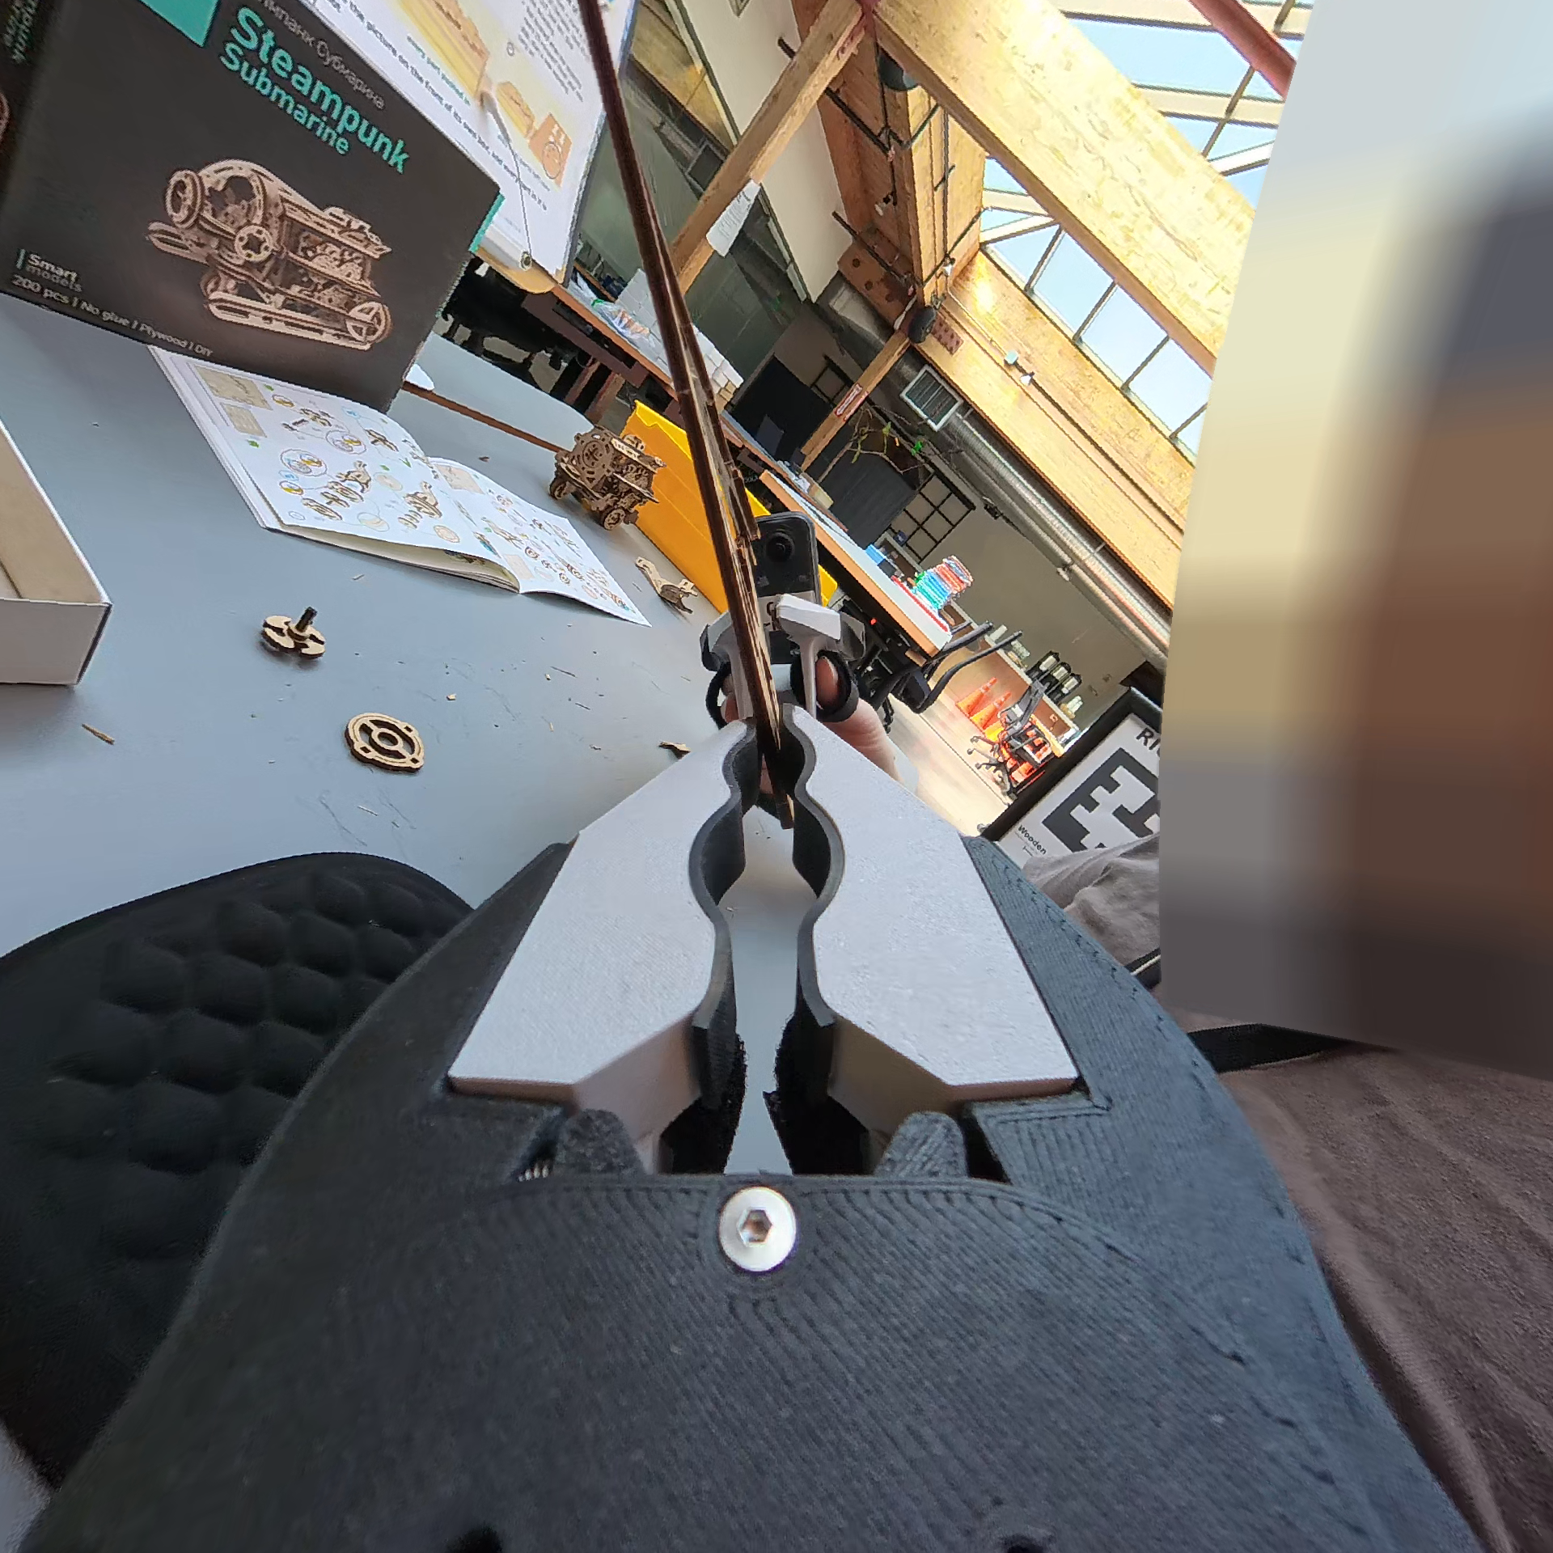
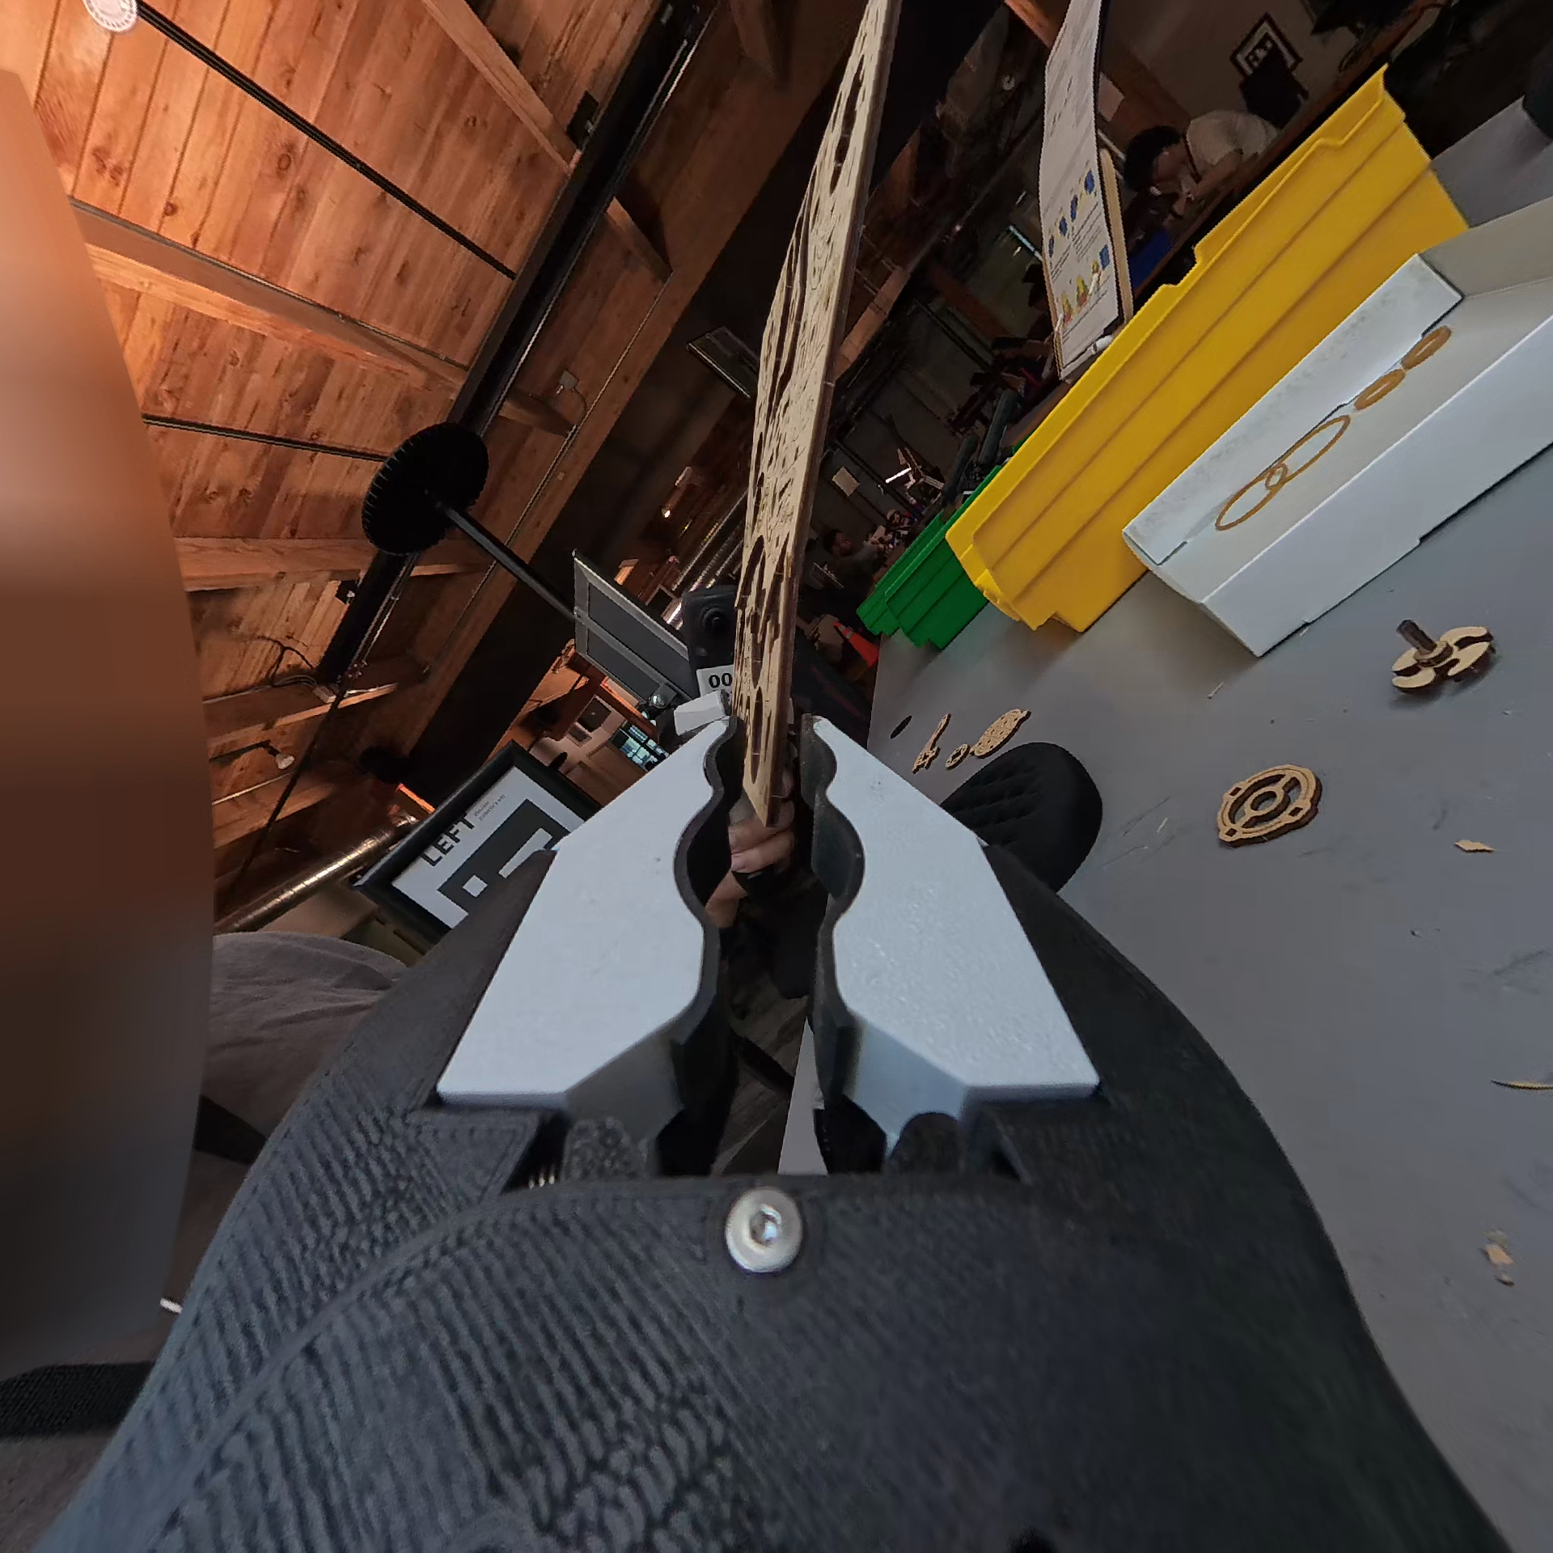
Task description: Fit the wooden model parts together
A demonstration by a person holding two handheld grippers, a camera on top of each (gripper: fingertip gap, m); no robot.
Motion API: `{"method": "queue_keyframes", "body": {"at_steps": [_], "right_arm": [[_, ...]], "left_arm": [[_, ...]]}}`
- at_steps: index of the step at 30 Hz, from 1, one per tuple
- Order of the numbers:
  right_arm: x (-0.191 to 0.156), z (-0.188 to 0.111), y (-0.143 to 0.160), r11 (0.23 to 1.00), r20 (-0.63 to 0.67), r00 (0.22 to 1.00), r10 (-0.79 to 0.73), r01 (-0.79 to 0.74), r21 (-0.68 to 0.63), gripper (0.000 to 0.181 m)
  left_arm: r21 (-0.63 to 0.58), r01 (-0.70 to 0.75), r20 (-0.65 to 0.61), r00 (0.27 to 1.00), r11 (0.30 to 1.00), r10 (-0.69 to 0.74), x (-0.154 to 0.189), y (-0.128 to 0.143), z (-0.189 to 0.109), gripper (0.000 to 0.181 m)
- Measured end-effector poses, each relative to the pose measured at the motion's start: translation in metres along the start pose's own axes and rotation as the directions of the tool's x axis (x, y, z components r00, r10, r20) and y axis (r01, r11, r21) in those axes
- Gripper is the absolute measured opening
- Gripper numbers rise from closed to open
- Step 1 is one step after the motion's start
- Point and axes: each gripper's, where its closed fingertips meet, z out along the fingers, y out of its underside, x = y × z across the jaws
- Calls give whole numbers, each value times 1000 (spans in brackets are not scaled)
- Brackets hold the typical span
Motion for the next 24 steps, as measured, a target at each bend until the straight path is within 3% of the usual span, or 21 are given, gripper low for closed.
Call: {"method": "queue_keyframes", "body": {"at_steps": [7,9,12,24], "right_arm": [[-1,6,13,997,26,998,48,-46,-67,15],[-3,7,18,995,37,998,44,-41,-90,1],[-6,7,19,993,58,997,51,-44,-105,1],[-6,6,17,993,93,990,108,-103,-61,1]], "left_arm": [[-8,12,-2,1000,1000,-12,-1,3,1,1],[-10,13,-3,1000,1000,-13,-1,3,2,1],[-10,19,-14,1000,1000,-19,0,4,2,1],[44,49,-65,997,998,-46,6,-3,2,10]]}}
